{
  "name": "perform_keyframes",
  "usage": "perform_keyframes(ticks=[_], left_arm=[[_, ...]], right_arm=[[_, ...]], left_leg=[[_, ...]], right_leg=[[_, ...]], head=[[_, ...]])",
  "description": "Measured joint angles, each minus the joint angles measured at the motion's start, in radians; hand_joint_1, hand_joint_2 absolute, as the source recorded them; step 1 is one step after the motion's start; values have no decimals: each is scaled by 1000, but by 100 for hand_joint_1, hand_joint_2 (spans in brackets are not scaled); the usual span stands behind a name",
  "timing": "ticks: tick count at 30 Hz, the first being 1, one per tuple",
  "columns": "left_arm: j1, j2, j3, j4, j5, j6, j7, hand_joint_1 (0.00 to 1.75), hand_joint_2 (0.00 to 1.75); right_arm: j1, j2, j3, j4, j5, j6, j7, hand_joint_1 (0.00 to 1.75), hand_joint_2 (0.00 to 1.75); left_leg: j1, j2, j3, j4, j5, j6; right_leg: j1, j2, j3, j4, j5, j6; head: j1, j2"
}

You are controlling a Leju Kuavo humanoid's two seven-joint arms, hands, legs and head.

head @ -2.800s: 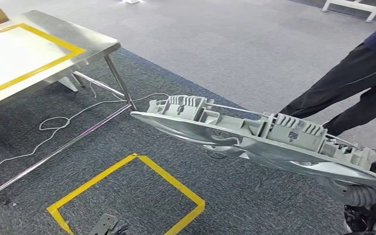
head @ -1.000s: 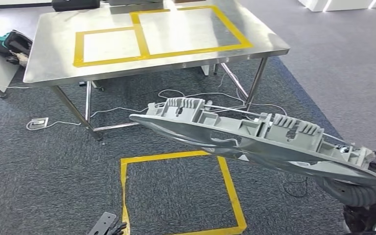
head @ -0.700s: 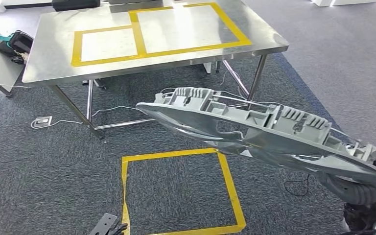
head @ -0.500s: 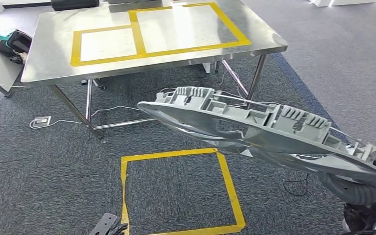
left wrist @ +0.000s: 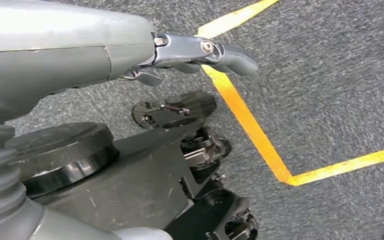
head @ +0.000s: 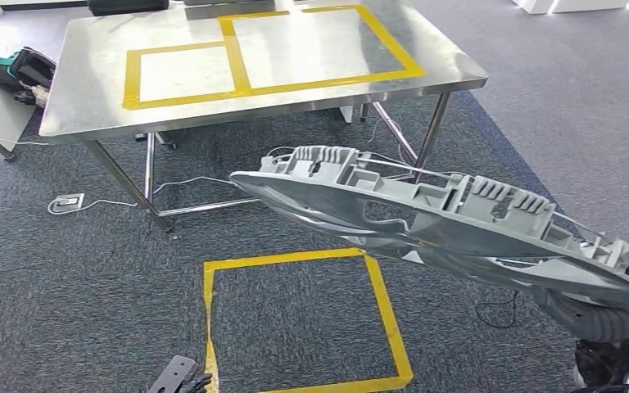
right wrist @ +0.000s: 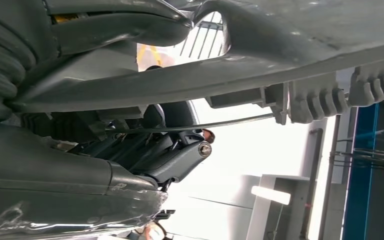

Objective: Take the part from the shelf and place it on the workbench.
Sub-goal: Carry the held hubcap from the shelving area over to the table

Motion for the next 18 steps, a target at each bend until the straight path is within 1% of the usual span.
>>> perform_keyframes(ticks=[2,3,4,5,6,7,8,9,10,11,12,13,14,15,16,17,18], left_arm=[[-1,-1,0,0,0,1,3,0,175],[-1,-1,0,0,0,2,4,0,175],[-1,-1,0,0,0,2,5,0,175],[0,-2,0,0,0,3,5,0,175],[0,-2,0,0,0,3,5,0,175],[1,-2,0,0,0,4,5,0,175],[3,-2,0,0,0,4,6,0,175],[5,-2,0,0,0,4,7,0,175],[6,-2,0,0,0,5,8,0,175],[7,-2,0,0,0,5,9,0,175],[8,-2,0,0,0,5,9,0,175],[8,-2,0,0,0,6,9,0,175],[7,-1,0,0,0,7,10,0,175],[7,0,0,0,0,8,10,0,175],[6,0,0,0,0,9,11,0,175],[3,0,0,0,0,10,11,0,175],[1,0,0,0,0,11,11,0,175]], right_arm=[[-2,0,0,0,0,1,0,175,175],[-4,0,0,0,1,1,0,175,175],[-7,0,0,0,1,1,0,175,175],[-11,0,0,0,2,1,0,175,175],[-14,0,0,0,2,2,0,175,175],[-16,0,0,0,3,2,0,175,175],[-16,0,0,0,4,2,1,175,175],[-15,0,0,0,6,2,1,175,175],[-16,0,0,0,7,3,2,175,175],[-16,0,0,0,8,3,2,175,175],[-16,0,0,0,9,3,2,175,175],[-17,0,0,1,9,3,2,175,175],[-18,0,0,1,9,4,3,175,175],[-18,0,-1,2,9,5,3,175,175],[-19,0,-1,2,10,7,4,175,175],[-20,0,-2,1,11,8,4,175,175],[-20,0,-2,0,11,10,4,175,175]], left_leg=[[0,2,9,-10,-11,14],[1,4,17,-14,-17,22],[2,7,26,-16,-22,28],[3,10,35,-16,-25,32],[3,14,41,-15,-31,34],[3,17,47,-15,-36,34],[4,20,54,-15,-44,33],[5,21,64,-14,-51,30],[8,22,77,-14,-60,25],[11,22,93,-13,-70,19],[13,22,107,-12,-81,11],[15,21,119,-8,-94,4],[16,21,127,-6,-106,-3],[16,20,134,-5,-115,-9],[16,20,138,-4,-119,-13],[17,22,134,5,-114,-17],[17,31,117,38,-96,-22]], right_leg=[[0,-4,0,8,6,10],[2,-14,-4,23,3,13],[3,-25,-16,48,-13,14],[4,-37,-40,94,-38,14],[5,-45,-73,157,-67,16],[4,-49,-112,225,-94,18],[3,-50,-146,274,-108,20],[2,-52,-164,291,-105,22],[0,-53,-161,269,-86,25],[-4,-54,-141,213,-55,31],[-10,-53,-113,140,-13,41],[-14,-52,-89,79,12,46],[-15,-50,-69,39,26,42],[-15,-49,-59,20,30,33],[-11,-48,-54,20,18,17],[-10,-48,-46,21,16,4],[-10,-50,-40,20,13,-4]], head=[[0,0],[3,0],[6,0],[9,0],[12,0],[13,0],[13,0],[13,0],[13,0],[13,0],[14,0],[16,0],[16,0],[17,0],[17,0],[15,0],[16,0]])
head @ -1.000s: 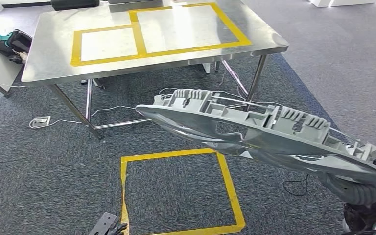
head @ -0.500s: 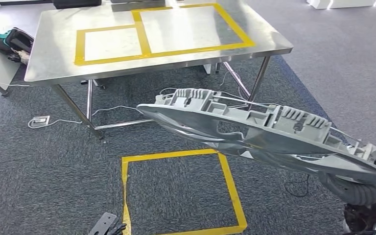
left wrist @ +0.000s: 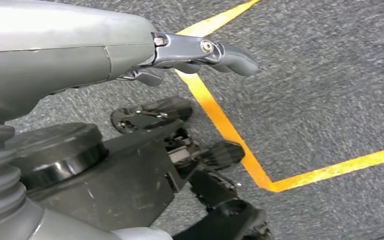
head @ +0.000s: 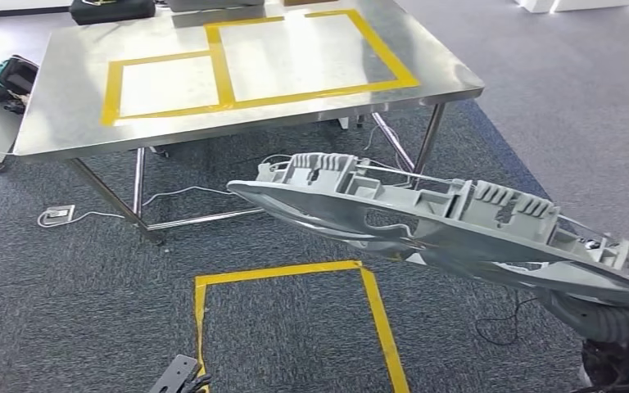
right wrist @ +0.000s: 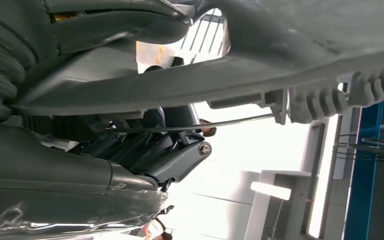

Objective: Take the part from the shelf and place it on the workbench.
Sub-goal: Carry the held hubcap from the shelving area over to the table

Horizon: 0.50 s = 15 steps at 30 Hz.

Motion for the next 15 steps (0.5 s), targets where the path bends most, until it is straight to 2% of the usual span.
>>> perform_keyframes(ticks=[1,2,3,4,5,6,7,8,9,11,12,13,15], left_arm=[[-3,0,0,0,0,1,0,0,175],[-6,-1,0,0,0,1,0,0,175],[-6,-2,0,0,0,1,0,0,175],[-5,-2,0,0,0,1,0,0,175],[-4,-3,0,0,0,2,1,0,175],[-2,-3,0,0,0,2,2,0,175],[0,-3,0,0,0,2,3,0,175],[1,-3,0,0,0,3,4,0,175],[3,-2,0,0,0,3,6,0,175],[9,-1,0,2,1,4,9,0,175],[13,-1,0,2,1,4,11,0,175],[15,-1,0,3,2,5,12,0,175],[18,-2,0,3,3,5,15,0,175]], right_arm=[[-1,0,0,-1,1,2,0,175,175],[-1,-1,0,-2,1,3,0,175,175],[0,-1,0,-3,1,4,-1,175,175],[1,-1,0,-3,1,5,-1,175,175],[2,-1,0,-3,1,6,-1,175,175],[4,-1,0,-3,1,7,0,175,175],[5,-1,0,-3,1,7,0,175,175],[6,-1,0,-3,1,7,0,175,175],[6,-1,0,-3,1,7,0,175,175],[9,-1,0,-2,1,7,-1,175,175],[11,-1,0,-2,1,7,-1,175,175],[12,-1,0,-2,2,8,0,175,175],[13,-1,0,-3,3,8,1,175,175]], left_leg=[[-1,16,-37,55,23,-6],[-1,35,-88,126,39,-12],[-1,54,-145,195,37,-18],[-1,64,-195,245,9,-22],[0,69,-234,271,-35,-23],[0,70,-260,273,-78,-22],[-1,70,-274,251,-105,-18],[-3,70,-278,212,-104,-13],[-6,73,-276,156,-56,-4],[-17,78,-268,25,122,16],[-22,79,-265,-17,195,20],[-24,78,-262,-39,232,19],[-24,76,-259,-37,233,14]], right_leg=[[-1,-3,11,-3,-6,-8],[-1,-6,25,-9,-14,-14],[-1,-10,41,-16,-24,-19],[0,-13,59,-23,-36,-22],[-1,-15,79,-30,-47,-23],[-1,-16,101,-36,-60,-23],[-1,-16,126,-42,-74,-21],[-1,-16,152,-47,-89,-18],[-1,-17,173,-53,-105,-16],[3,-14,207,-57,-137,-8],[6,-12,218,-61,-154,-4],[9,-10,228,-64,-169,-1],[11,-9,237,-73,-183,2]], head=[[-2,0],[-3,0],[-5,0],[-7,0],[-7,0],[-8,0],[-8,0],[-8,0],[-9,0],[-13,0],[-13,0],[-12,0],[-8,0]])
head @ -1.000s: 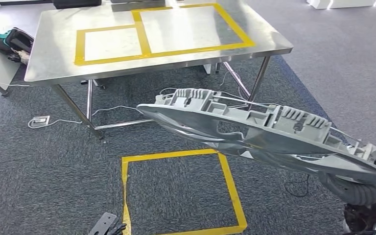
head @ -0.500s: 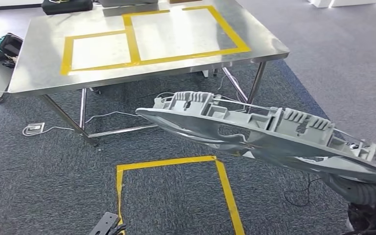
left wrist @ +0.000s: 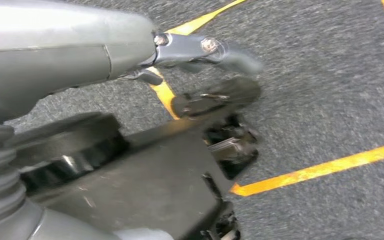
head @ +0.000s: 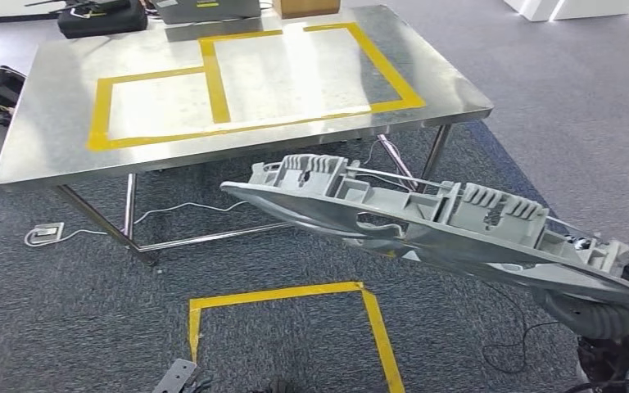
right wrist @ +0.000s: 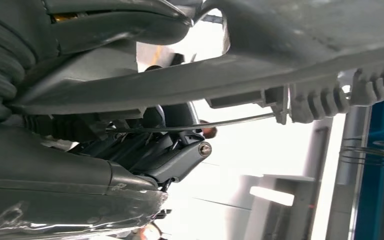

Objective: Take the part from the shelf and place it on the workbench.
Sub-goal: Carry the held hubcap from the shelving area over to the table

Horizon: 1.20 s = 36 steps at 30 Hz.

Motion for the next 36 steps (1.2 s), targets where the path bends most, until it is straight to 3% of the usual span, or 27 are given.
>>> perform_keyframes(ticks=[6,8,10,11,12,14,15,16,19,23,29,36], left_arm=[[-1,0,0,0,0,1,0,0,175],[-6,0,0,0,0,1,0,0,175],[-12,-1,0,-1,1,2,0,0,175],[-10,-2,1,-1,1,3,-1,0,175],[-8,-2,1,-1,0,3,-1,0,175],[-2,-2,1,0,-3,2,-1,0,175],[-1,-2,1,0,-4,2,0,0,175],[-2,-1,1,0,-4,2,0,0,175],[-3,-1,0,0,-6,2,1,0,175],[-9,-2,0,0,-7,0,0,0,175],[-10,-1,0,0,-14,-10,-2,0,175],[-11,-1,0,0,-14,-10,-3,0,175]], right_arm=[[1,0,0,0,0,0,0,175,175],[1,0,0,-1,-1,0,0,175,175],[2,0,0,-2,-1,0,-1,175,175],[5,0,0,-2,0,-1,-2,175,175],[11,0,0,-2,0,-2,-2,175,175],[25,0,0,0,3,-3,-2,175,175],[30,0,0,0,4,-4,-2,175,175],[32,0,0,0,5,-5,-1,175,175],[36,0,0,-1,11,-7,0,175,175],[36,0,0,-1,18,-13,0,175,175],[36,0,0,-1,20,-18,0,175,175],[36,0,0,-1,19,-19,-1,175,175]], left_leg=[[0,-1,0,4,-4,0],[1,-2,3,6,-11,5],[4,-6,17,4,-26,14],[4,-10,33,2,-42,21],[0,-17,60,1,-65,27],[-9,-32,111,2,-108,33],[-12,-39,123,5,-119,32],[-14,-42,125,7,-122,32],[-15,-46,122,9,-124,40],[-15,-46,126,1,-124,39],[-13,-46,129,-3,-125,25],[-13,-46,129,-3,-125,23]], right_leg=[[0,0,6,-6,-2,2],[-1,-1,20,-19,-6,7],[-1,-2,22,3,-24,12],[3,-2,-30,92,-59,8],[9,-1,-88,142,-40,3],[21,2,-188,170,46,-9],[22,4,-184,98,115,-10],[22,7,-177,66,132,-10],[22,11,-166,45,131,-10],[23,12,-165,44,128,-16],[25,11,-164,45,125,-23],[26,11,-162,43,126,-25]], head=[[1,0],[0,0],[5,0],[9,0],[14,0],[16,0],[16,0],[14,0],[11,0],[11,0],[11,0],[12,0]])
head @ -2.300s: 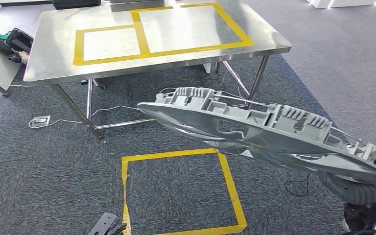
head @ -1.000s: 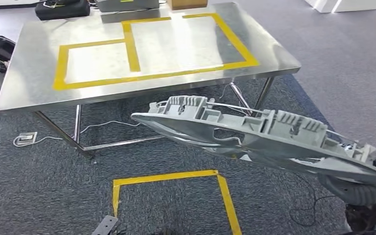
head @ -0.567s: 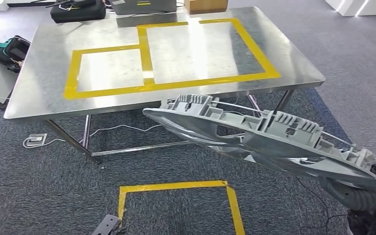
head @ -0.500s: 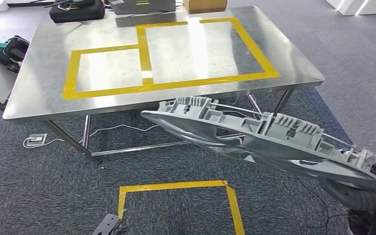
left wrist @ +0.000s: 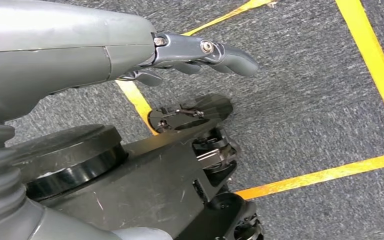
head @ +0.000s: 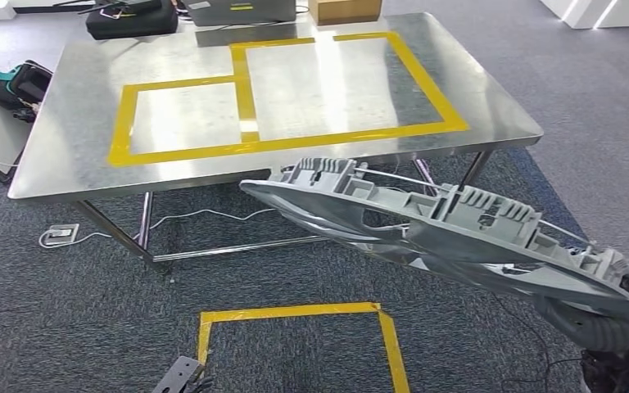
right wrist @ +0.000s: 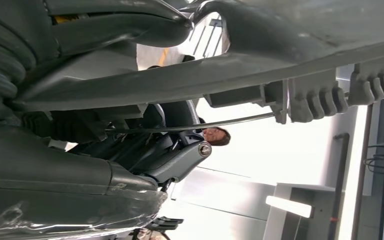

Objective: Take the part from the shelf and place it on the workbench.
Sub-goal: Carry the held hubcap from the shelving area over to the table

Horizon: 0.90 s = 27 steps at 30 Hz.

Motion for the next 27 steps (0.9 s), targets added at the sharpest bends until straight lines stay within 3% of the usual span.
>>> perform_keyframes(ticks=[8,13,15,17,18,19,20,21,23,25,27], left_arm=[[-2,2,0,0,0,-1,0,0,175],[-6,2,0,0,-3,-4,0,0,175],[-8,2,0,0,-3,-5,0,0,175],[-9,2,0,0,-3,-6,0,0,175],[-9,2,0,0,-3,-7,0,0,175],[-9,2,0,0,-4,-9,0,0,175],[-8,2,0,0,-5,-12,0,0,175],[-8,1,-1,0,-6,-14,0,0,175],[-9,1,-1,0,-8,-17,0,0,175],[-11,2,-1,0,-8,-18,0,0,175],[-12,3,-1,0,-9,-18,0,0,175]], right_arm=[[-4,0,0,0,-2,0,-2,175,175],[-12,-1,-3,-1,-3,1,-2,175,175],[-17,-3,-8,-4,-3,2,-2,175,175],[-23,-5,-13,-5,-3,3,-3,175,175],[-25,-6,-16,-5,-1,4,-3,175,175],[-26,-7,-17,-5,1,5,-3,175,175],[-27,-7,-18,-5,3,6,-3,175,175],[-28,-8,-18,-5,5,7,-3,175,175],[-34,-9,-18,-5,8,8,-3,175,175],[-38,-10,-18,-5,9,9,-2,175,175],[-39,-10,-18,-5,14,9,-2,175,175]], left_leg=[[-5,0,0,4,-4,6],[-5,1,8,-5,-7,17],[2,2,20,-16,-7,23],[3,3,26,-17,-12,27],[3,4,29,-17,-15,27],[3,4,33,-16,-19,26],[3,3,39,-16,-23,25],[4,3,47,-15,-28,22],[3,1,59,-9,-41,13],[0,0,60,-2,-49,5],[0,-1,58,2,-53,1]], right_leg=[[-5,0,4,-5,2,7],[-7,0,4,-7,-5,22],[-4,-4,-23,50,-36,28],[-5,-6,-93,181,-92,31],[-6,-6,-129,242,-110,32],[-6,-7,-151,273,-109,33],[-7,-7,-153,264,-87,35],[-9,-7,-135,215,-47,36],[-14,-5,-75,79,24,39],[-14,0,-40,12,41,32],[-13,2,-36,11,36,17]], head=[[0,0],[0,0],[3,0],[5,0],[5,0],[5,0],[5,0],[5,0],[6,0],[4,0],[2,0]])
